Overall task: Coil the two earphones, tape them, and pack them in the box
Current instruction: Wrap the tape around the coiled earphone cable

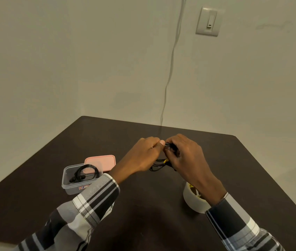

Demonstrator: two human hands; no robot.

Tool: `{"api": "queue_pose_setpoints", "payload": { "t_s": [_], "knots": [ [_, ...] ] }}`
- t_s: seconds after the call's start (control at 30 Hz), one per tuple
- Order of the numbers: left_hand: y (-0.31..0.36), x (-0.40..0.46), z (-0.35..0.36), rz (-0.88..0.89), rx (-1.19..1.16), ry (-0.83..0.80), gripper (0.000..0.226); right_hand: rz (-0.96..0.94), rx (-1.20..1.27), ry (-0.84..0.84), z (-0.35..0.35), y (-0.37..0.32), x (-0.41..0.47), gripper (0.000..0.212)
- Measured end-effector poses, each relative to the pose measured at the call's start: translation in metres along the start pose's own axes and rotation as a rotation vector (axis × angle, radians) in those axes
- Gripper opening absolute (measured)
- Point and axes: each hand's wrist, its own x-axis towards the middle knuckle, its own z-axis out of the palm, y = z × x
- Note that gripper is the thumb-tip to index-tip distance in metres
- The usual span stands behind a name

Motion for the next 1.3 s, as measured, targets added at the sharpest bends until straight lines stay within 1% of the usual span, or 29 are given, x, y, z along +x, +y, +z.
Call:
{"api": "queue_pose_setpoints", "payload": {
  "t_s": [0.13, 0.17, 0.3, 0.37, 0.47, 0.57, 0.63, 0.73, 0.9, 1.03, 1.13, 1.2, 1.3],
  "knots": [
    [-0.002, 0.0, -0.001, -0.015, -0.015, 0.0, 0.038, -0.045, -0.001, -0.028, -0.002, 0.001, -0.001, 0.007],
    [-0.003, 0.001, -0.002, -0.02, -0.019, 0.004, 0.039, -0.054, -0.004, -0.04, -0.001, 0.001, -0.001, 0.01],
    [-0.006, 0.001, -0.003, -0.032, -0.02, 0.008, 0.039, -0.096, -0.051, -0.082, 0.0, 0.003, 0.001, 0.035],
    [-0.006, 0.001, -0.003, -0.03, -0.01, 0.017, 0.04, -0.116, -0.069, -0.103, 0.001, 0.005, 0.002, 0.042],
    [-0.008, 0.0, -0.002, -0.021, 0.015, 0.028, 0.041, -0.142, -0.081, -0.119, -0.001, 0.007, 0.001, 0.042],
    [-0.009, -0.001, -0.001, -0.009, 0.047, 0.027, 0.041, -0.116, -0.046, -0.132, -0.002, 0.008, 0.0, 0.041],
    [-0.008, -0.002, 0.001, 0.012, 0.057, 0.032, 0.041, -0.066, 0.027, -0.13, -0.002, 0.009, -0.001, 0.037],
    [-0.012, -0.002, 0.004, 0.08, 0.067, 0.063, 0.039, 0.063, 0.199, -0.115, -0.004, 0.007, -0.001, 0.026],
    [-0.018, -0.002, 0.006, 0.183, 0.112, 0.106, 0.034, 0.353, 0.497, -0.101, -0.01, -0.006, 0.002, 0.017],
    [-0.018, -0.005, 0.005, 0.224, 0.143, 0.11, 0.027, 0.641, 0.797, -0.081, -0.015, -0.016, 0.006, 0.018],
    [-0.019, -0.006, 0.005, 0.272, 0.193, 0.116, 0.023, 0.818, 0.896, -0.043, -0.018, -0.017, 0.009, 0.017],
    [-0.019, -0.007, 0.006, 0.282, 0.231, 0.111, 0.027, 0.86, 0.92, -0.043, -0.019, -0.015, 0.01, 0.024],
    [-0.019, -0.007, 0.005, 0.248, 0.211, 0.114, 0.033, 0.799, 0.921, -0.101, -0.02, -0.013, 0.007, 0.032]
  ]
}}
